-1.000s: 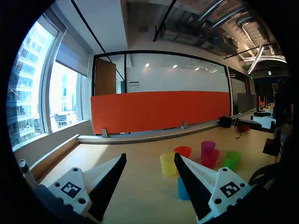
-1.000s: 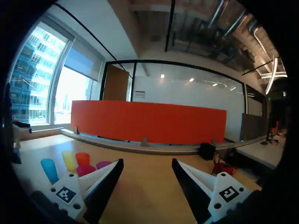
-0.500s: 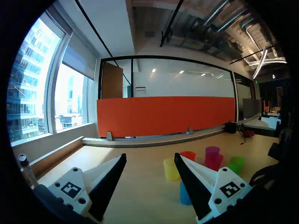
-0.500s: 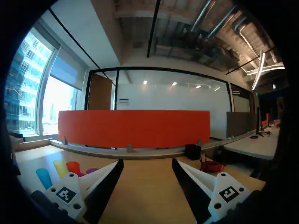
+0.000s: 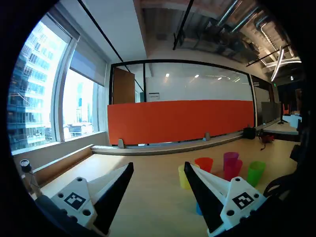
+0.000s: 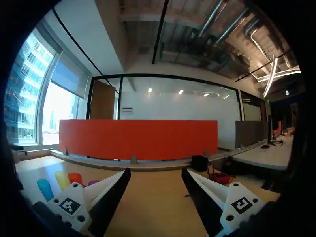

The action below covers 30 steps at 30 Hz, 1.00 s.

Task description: Pour water

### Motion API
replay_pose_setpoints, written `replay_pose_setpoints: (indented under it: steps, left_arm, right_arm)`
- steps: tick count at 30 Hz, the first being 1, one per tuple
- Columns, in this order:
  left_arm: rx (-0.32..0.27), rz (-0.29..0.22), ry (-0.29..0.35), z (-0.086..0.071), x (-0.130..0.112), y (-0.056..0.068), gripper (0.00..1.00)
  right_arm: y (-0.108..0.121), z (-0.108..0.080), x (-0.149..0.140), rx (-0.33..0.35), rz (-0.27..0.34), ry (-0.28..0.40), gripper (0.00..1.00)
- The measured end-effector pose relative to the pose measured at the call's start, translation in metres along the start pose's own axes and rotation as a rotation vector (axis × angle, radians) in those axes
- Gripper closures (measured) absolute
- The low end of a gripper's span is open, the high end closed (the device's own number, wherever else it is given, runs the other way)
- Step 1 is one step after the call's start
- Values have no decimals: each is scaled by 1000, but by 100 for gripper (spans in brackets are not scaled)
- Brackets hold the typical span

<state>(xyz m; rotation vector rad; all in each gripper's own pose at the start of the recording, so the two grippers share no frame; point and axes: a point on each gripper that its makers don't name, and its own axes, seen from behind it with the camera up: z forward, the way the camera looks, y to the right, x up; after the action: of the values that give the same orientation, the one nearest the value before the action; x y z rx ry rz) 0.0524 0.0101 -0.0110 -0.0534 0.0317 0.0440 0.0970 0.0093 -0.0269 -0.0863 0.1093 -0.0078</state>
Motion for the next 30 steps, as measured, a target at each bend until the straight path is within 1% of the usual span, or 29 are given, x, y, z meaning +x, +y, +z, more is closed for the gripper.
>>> replay_pose_setpoints:
  steps: [9,18,24,30]
  left_arm:
    - [25,-3,22,-2,-4,-1,5]
    - [32,-33,17,-1,-20,1,5]
    - [37,-55,8,-1,-31,0,5]
    - [32,-66,11,1,-36,0,5]
  right_arm:
    - [3,-2,8,-10,-3,8,0]
    - [-2,-4,15,-3,23,10,0]
    - [-5,-4,19,0,30,14,0]
    - [-8,-5,20,4,32,14,0]
